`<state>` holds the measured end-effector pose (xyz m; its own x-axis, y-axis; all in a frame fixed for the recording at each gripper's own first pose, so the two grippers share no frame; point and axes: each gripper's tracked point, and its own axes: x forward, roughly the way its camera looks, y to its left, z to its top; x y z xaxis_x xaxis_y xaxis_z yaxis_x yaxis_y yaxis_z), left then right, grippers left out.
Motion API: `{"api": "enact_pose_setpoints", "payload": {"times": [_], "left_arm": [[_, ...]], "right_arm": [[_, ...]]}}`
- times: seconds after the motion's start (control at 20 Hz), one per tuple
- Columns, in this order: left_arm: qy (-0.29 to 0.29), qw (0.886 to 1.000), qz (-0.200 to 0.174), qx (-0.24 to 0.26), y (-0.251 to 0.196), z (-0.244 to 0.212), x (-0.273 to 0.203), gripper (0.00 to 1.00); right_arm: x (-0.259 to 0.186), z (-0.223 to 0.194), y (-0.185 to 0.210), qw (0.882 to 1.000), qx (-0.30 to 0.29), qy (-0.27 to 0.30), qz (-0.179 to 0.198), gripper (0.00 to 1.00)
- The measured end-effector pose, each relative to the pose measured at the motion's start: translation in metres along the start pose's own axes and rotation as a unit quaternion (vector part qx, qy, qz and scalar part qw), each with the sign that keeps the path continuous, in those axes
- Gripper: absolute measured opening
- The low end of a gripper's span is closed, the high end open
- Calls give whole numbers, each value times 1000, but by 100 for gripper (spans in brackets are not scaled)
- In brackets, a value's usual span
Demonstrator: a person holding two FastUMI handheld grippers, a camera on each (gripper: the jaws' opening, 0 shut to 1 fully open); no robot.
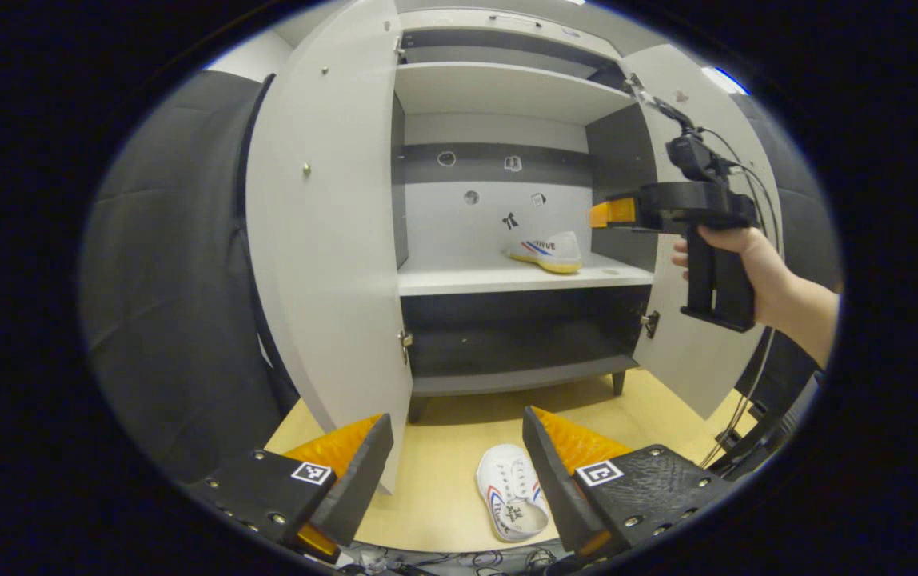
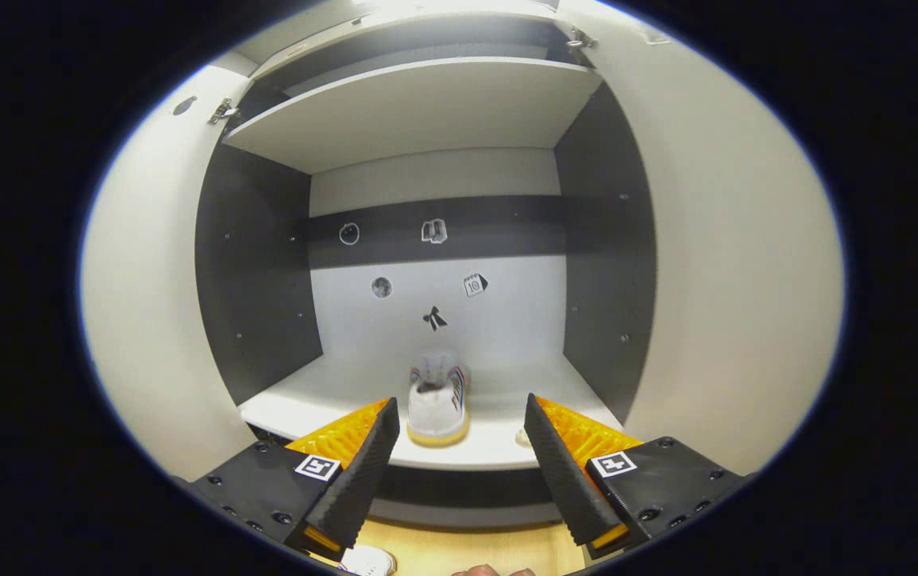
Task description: Grab one shoe with the right hand and put it into the shoe cabinet, grab the other shoe with the left hand and put it into the shoe cabinet; then close the right door with the right hand and the left door with the left hand.
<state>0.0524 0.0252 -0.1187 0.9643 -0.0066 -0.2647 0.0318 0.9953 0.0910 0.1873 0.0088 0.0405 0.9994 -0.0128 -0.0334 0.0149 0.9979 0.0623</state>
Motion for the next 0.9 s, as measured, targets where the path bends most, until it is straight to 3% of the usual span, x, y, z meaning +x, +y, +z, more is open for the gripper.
{"api": "enact_pose_setpoints", "payload": {"times": [0.05,0.1,0.25,0.4,0.7,0.9], "left_arm": [[3,1000,-10,-6,-4,-4,4,97],[7,1000,-20,-12,-8,-8,7,91],[34,999,-39,-15,-18,-33,22,90],[72,996,-58,-2,-24,-71,38,94],[160,982,-98,16,-38,-153,66,91],[216,969,-119,26,-43,-196,82,94]], "right_arm": [[-11,-13,-1,1000,-1,10,3,98],[-23,-26,-3,1000,-6,20,4,98],[-55,-67,-11,998,-17,56,-1,98],[-85,-105,-13,995,-3,101,-2,98],[-142,-159,-27,986,-50,158,-4,98],[-178,-180,-37,982,-69,177,-6,100]]}}
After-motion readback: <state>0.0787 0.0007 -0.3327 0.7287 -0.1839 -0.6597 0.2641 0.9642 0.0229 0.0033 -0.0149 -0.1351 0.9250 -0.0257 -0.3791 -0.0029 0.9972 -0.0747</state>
